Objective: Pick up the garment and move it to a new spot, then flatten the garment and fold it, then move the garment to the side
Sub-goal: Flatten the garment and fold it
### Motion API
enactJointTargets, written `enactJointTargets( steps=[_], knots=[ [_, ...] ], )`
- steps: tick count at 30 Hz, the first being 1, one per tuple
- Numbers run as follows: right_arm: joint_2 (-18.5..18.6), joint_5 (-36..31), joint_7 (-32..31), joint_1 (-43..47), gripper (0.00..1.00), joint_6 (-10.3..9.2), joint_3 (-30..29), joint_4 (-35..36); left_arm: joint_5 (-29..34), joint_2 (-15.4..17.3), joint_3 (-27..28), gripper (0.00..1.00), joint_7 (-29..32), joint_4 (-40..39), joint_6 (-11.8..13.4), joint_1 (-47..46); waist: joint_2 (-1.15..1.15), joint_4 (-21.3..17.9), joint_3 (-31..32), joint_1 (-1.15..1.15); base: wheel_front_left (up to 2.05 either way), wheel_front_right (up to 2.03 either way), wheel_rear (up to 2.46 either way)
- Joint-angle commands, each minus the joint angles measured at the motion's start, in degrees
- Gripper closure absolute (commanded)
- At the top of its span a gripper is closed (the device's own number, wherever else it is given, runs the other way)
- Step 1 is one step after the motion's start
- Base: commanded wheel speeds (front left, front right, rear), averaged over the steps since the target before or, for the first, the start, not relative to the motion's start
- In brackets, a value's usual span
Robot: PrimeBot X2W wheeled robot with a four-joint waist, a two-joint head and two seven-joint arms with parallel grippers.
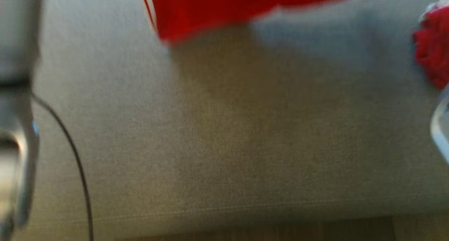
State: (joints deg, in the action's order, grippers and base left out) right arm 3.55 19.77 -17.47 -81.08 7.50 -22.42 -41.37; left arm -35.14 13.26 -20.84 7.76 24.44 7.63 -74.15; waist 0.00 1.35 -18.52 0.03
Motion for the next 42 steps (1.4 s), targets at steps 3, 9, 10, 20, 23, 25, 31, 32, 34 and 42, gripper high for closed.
enactJointTargets(
  steps=[3,9,10,20,23,25,31,32,34,42],
  knots=[
    [-0.7,-1.9,7.5,-11.1,1.0,-0.01,-1.3,-3.9,2.9,0.1,3.4,1.0,-6.8,5.7,1.6,-12.2,0.0,0.7,-9.0,-0.03,0.0,0.0,0.0],
    [-0.7,3.0,27.5,-21.8,1.0,-0.01,3.9,-9.6,7.5,-3.4,5.4,1.0,-22.3,16.0,3.0,-25.5,0.0,1.3,-10.8,-0.03,0.0,0.0,0.0],
    [-0.7,4.2,29.2,-21.5,1.0,-0.01,5.4,-9.8,7.9,-3.9,5.8,1.0,-22.6,16.6,2.5,-26.0,0.0,1.3,-10.7,-0.03,0.0,0.0,0.0],
    [2.8,16.4,27.7,-5.6,1.0,-0.01,16.6,-17.0,14.9,-5.9,6.8,1.0,-22.7,15.8,-6.6,-10.9,0.0,2.4,-7.3,-0.03,0.0,0.0,0.0],
    [4.0,18.9,26.5,0.5,1.0,-0.01,19.3,-18.4,16.1,-6.0,5.8,1.0,-22.8,17.2,-9.1,-4.3,0.0,3.2,-4.5,-0.03,0.0,0.0,0.0],
    [4.7,20.3,25.5,4.6,1.0,-0.01,20.9,-19.4,16.8,-5.8,5.2,1.0,-22.8,18.3,-10.4,0.3,0.0,3.7,-2.4,-0.03,0.0,0.0,0.0],
    [6.0,23.1,23.1,15.2,1.0,-0.01,24.5,-23.2,18.3,-3.1,2.9,1.0,-22.8,20.6,-13.3,13.3,0.0,4.3,4.2,-0.03,0.0,0.0,0.0],
    [6.2,23.3,22.7,16.7,1.0,-0.01,25.1,-23.7,18.5,-2.6,2.3,1.0,-22.8,21.1,-13.6,15.3,0.0,4.4,5.3,-0.03,0.0,0.0,0.0],
    [6.3,23.4,21.9,19.8,1.0,-0.01,26.7,-24.7,18.8,-1.5,1.0,1.0,-22.8,22.1,-14.2,19.1,0.0,4.5,7.4,-0.03,0.0,0.0,0.0],
    [6.4,24.9,19.7,28.9,1.0,-0.01,31.4,-24.9,17.5,1.9,-4.7,1.0,-20.8,24.4,-15.0,30.7,0.0,4.4,13.7,-0.03,0.0,0.0,0.0]
  ],
)
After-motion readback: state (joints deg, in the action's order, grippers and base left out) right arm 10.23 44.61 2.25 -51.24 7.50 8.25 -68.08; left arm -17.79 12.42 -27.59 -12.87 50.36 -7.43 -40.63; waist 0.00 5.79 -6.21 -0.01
